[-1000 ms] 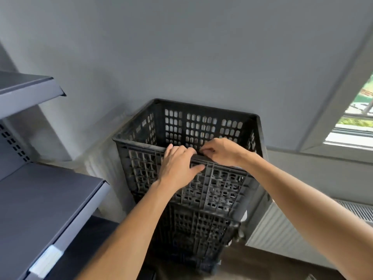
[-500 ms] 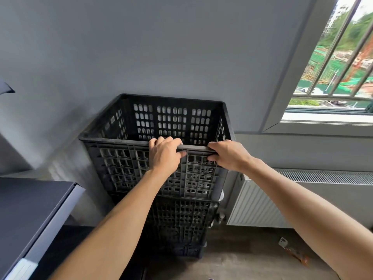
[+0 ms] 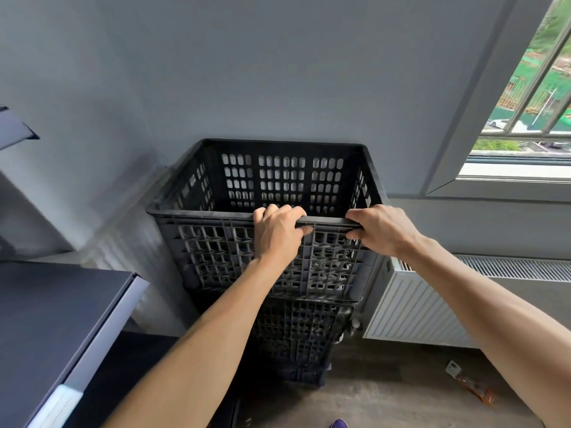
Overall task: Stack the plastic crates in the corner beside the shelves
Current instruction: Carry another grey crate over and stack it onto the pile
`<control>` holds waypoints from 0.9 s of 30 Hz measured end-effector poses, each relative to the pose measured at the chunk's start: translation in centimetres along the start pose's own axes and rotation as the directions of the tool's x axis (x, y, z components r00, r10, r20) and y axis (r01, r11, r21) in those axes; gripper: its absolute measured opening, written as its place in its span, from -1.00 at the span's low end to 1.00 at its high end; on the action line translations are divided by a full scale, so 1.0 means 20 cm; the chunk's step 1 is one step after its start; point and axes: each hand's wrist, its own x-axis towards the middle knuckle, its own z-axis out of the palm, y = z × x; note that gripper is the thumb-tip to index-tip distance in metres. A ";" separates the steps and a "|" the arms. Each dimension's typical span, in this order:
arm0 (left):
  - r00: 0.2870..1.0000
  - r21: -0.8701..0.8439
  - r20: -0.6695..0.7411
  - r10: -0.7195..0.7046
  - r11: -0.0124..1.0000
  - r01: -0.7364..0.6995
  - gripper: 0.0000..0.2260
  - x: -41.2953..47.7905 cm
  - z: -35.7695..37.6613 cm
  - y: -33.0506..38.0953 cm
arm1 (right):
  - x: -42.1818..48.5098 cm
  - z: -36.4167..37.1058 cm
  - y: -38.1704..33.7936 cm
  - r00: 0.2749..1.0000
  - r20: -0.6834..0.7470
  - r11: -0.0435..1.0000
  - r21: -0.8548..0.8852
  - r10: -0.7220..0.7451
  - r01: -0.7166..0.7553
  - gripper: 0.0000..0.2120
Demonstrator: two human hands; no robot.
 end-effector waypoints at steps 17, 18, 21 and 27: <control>0.988 0.037 0.054 0.143 0.989 -0.145 -0.74 0.02 -0.01 -0.11 | -0.01 0.09 -0.09 0.989 -0.117 0.996 0.026 0.090 -0.088 -0.73; 0.988 0.031 0.057 0.141 0.989 -0.143 -0.74 0.02 -0.01 -0.11 | -0.01 0.09 -0.10 0.989 -0.115 0.996 0.027 0.092 -0.090 -0.74; 0.990 0.026 0.053 0.131 0.991 -0.133 -0.74 0.02 -0.02 -0.11 | -0.01 0.09 -0.11 0.988 -0.109 0.994 0.030 0.105 -0.102 -0.73; 0.991 0.043 0.041 0.126 0.991 -0.128 -0.71 0.01 -0.03 -0.12 | -0.01 0.09 -0.14 0.988 -0.077 0.991 0.038 0.134 -0.132 -0.73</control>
